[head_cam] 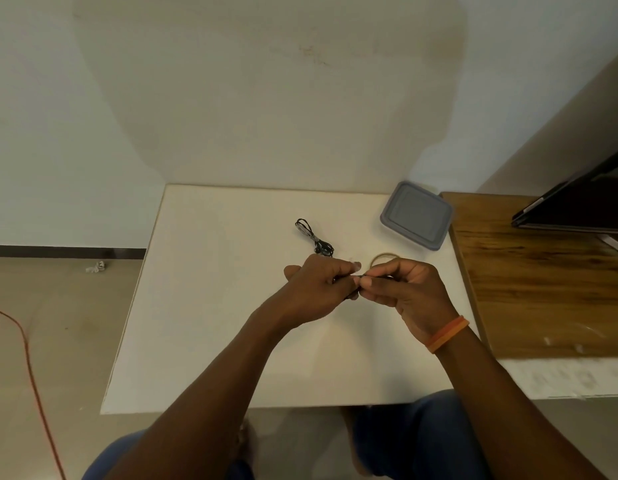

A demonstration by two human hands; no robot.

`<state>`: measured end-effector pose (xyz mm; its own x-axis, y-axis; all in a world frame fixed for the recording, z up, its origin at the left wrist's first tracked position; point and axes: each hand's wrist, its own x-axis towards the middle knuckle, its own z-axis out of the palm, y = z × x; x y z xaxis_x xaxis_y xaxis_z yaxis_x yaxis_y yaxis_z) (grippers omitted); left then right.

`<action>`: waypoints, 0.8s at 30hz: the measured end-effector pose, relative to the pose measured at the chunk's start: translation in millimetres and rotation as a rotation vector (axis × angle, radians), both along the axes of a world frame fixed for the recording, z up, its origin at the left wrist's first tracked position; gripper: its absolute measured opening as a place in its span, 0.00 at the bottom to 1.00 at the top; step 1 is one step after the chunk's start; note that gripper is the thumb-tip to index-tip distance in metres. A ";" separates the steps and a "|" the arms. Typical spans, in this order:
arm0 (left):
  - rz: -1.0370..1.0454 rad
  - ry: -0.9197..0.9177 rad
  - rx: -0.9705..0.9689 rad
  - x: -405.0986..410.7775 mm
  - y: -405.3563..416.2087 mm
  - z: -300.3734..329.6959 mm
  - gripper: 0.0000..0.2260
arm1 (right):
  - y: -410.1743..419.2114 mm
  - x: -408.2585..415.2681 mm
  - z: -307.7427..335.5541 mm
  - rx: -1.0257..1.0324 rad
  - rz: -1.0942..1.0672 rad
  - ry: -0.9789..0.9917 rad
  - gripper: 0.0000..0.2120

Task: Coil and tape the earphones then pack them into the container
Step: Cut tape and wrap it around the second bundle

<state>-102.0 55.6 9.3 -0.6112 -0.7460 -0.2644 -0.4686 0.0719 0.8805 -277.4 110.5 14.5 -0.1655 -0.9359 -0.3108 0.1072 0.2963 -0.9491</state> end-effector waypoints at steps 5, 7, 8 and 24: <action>0.072 0.149 0.258 2.0 -2.9 10.8 0.17 | -1.5 -1.8 1.0 -0.022 -0.020 0.015 0.16; 0.099 0.146 0.323 1.6 -2.0 8.5 0.17 | -1.8 -0.5 -0.5 -0.036 -0.010 0.056 0.14; 0.110 0.141 0.357 2.7 -2.3 7.5 0.17 | -1.4 0.5 -1.1 -0.044 -0.004 0.074 0.12; 0.352 0.007 0.071 1.1 -5.0 -4.3 0.07 | -13.3 13.5 -2.0 -0.082 -0.080 0.119 0.07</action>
